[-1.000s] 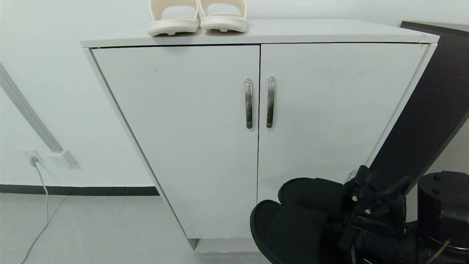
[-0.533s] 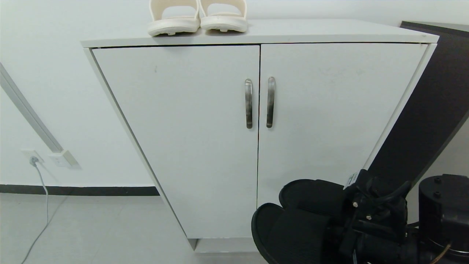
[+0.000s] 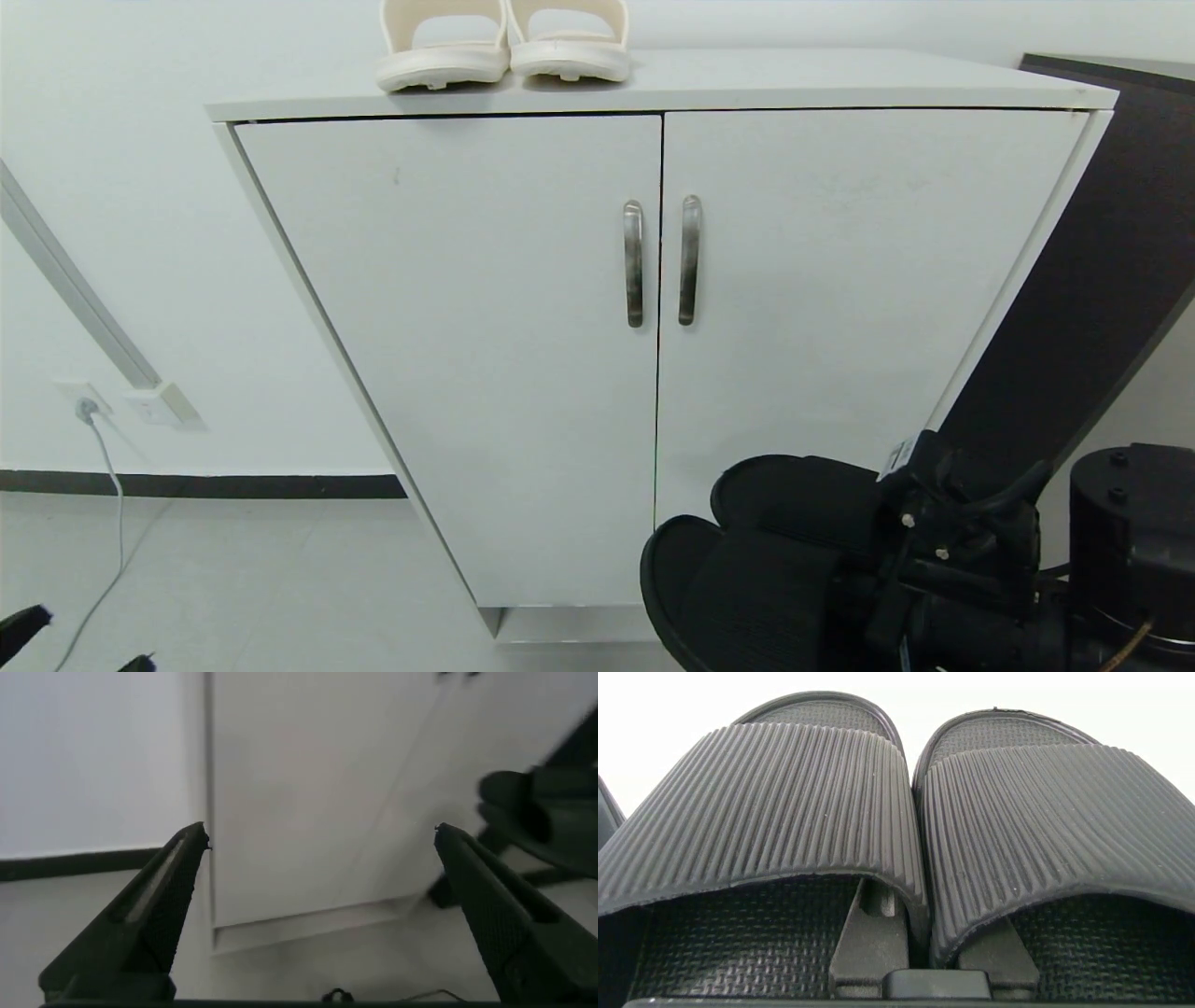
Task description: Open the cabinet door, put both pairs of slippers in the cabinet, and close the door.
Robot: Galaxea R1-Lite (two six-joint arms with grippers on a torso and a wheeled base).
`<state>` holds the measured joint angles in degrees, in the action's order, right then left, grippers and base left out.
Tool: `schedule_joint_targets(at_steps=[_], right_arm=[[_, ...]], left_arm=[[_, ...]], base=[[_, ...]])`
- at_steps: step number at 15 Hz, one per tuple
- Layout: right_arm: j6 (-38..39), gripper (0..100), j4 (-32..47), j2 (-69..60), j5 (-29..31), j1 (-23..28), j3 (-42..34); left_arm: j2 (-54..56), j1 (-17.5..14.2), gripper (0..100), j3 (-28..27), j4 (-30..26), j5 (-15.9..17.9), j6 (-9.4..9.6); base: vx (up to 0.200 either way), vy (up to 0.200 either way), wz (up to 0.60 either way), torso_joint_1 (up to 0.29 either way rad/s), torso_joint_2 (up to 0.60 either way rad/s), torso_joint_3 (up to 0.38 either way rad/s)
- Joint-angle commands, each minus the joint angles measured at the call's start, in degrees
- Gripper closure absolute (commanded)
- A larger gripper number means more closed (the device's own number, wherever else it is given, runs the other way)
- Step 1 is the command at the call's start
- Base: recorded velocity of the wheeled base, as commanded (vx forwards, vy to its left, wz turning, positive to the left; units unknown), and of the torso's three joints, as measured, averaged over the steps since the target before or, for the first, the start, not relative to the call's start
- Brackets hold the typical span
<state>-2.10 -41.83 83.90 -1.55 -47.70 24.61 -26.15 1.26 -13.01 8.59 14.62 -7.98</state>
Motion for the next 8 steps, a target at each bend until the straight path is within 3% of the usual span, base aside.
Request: schedule_joint_targets(at_steps=[1,4,6,8], right_arm=[[-0.01,100,-0.01,-0.14,-0.03,-0.02,0.08],[-0.01,100,-0.01,-0.05,-0.12,-0.02,-0.18],[-0.01,100,0.08,0.04,-0.21,-0.11,-0.18],[0.08,100,-0.01,-0.05,-0.21,-0.20,-0.27]], left_arm=[[-9.01,0.24,0,-0.70,3.71,4.37,0.07],[-16.92,2.26,0,-3.25,8.81,13.68,0.25],[-22.54,4.72,0,-5.80,10.74,15.00,0.34],[-29.40,13.33,0,-9.32,15.31,14.74,0.07]], base=[[0.000,0.000,0.00,0.000,0.00,0.000],[0.000,0.000,0.00,0.000,0.00,0.000],[0.000,0.000,0.00,0.000,0.00,0.000],[0.000,0.000,0.00,0.000,0.00,0.000]])
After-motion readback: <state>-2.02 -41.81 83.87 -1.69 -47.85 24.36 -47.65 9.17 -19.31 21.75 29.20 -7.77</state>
